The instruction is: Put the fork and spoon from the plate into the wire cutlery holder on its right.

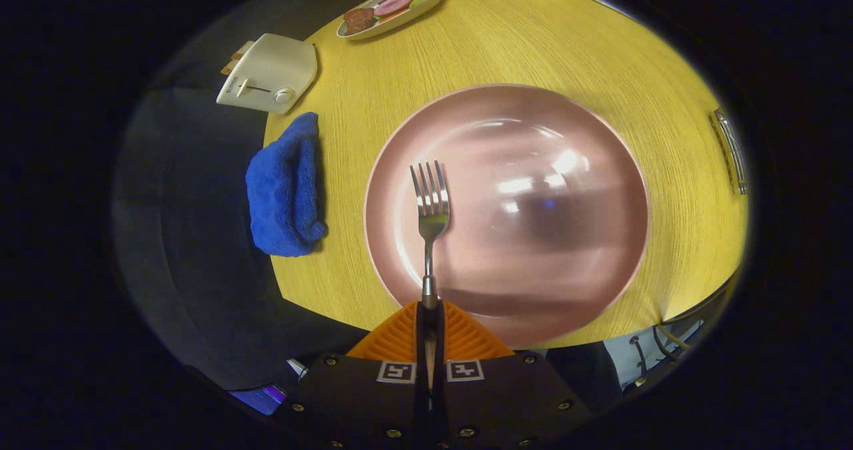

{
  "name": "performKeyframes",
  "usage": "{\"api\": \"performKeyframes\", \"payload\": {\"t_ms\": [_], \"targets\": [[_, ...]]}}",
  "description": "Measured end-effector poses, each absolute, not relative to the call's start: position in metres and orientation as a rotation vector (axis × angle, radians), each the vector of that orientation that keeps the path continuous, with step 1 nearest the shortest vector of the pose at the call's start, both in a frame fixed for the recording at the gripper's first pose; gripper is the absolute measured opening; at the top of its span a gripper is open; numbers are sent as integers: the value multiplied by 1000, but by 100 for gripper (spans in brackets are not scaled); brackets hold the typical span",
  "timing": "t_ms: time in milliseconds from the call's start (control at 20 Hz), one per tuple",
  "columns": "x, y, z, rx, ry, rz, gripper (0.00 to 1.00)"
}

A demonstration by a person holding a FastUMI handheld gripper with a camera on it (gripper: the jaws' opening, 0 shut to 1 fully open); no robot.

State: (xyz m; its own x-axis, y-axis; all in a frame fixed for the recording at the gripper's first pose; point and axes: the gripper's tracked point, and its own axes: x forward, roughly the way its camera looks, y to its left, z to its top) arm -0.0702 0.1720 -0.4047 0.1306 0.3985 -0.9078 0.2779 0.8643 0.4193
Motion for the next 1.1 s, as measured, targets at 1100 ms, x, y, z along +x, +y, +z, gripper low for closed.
{"api": "performKeyframes", "payload": {"t_ms": [1100], "targets": [[-58,-8,-320,662,1228,-110,3]]}}
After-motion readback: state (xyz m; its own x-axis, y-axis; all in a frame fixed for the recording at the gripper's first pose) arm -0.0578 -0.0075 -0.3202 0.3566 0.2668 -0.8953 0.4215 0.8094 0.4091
